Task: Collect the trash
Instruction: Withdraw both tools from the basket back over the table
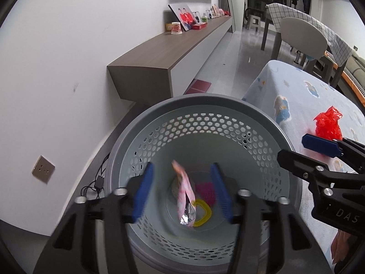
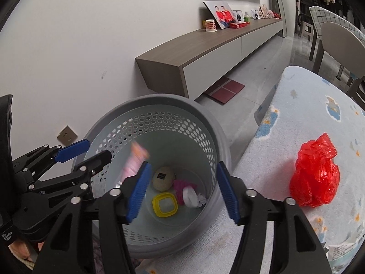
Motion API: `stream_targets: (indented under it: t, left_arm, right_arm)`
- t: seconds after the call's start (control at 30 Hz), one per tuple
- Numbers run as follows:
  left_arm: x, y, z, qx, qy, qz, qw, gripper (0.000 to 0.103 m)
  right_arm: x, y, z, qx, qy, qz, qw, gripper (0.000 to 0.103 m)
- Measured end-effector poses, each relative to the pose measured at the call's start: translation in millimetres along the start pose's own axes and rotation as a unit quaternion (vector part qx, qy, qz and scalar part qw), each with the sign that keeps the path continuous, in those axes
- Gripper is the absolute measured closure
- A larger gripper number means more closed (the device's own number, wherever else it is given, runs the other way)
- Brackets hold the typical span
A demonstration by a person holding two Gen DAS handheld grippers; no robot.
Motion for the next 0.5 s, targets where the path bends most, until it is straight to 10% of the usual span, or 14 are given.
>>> stream_targets:
  t: [0.5]
  left_arm:
    - [-0.4, -3.1, 2.4, 0.009, -0.004, 0.002, 1.0000, 0.032]
  right_arm:
    - [3.3, -5.2, -6.5, 0.000, 0.010, -0.010, 1.000, 0.042]
Point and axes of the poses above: each gripper's, at about its wrist camera, not at the fingertips, and y roughly the way its jaws point, x to its right, z to its top, the point moved 7 cm from there along y, roughly the way its jaws point, and after that the axes turned 6 degrees about -z, right-handed, at the moved point
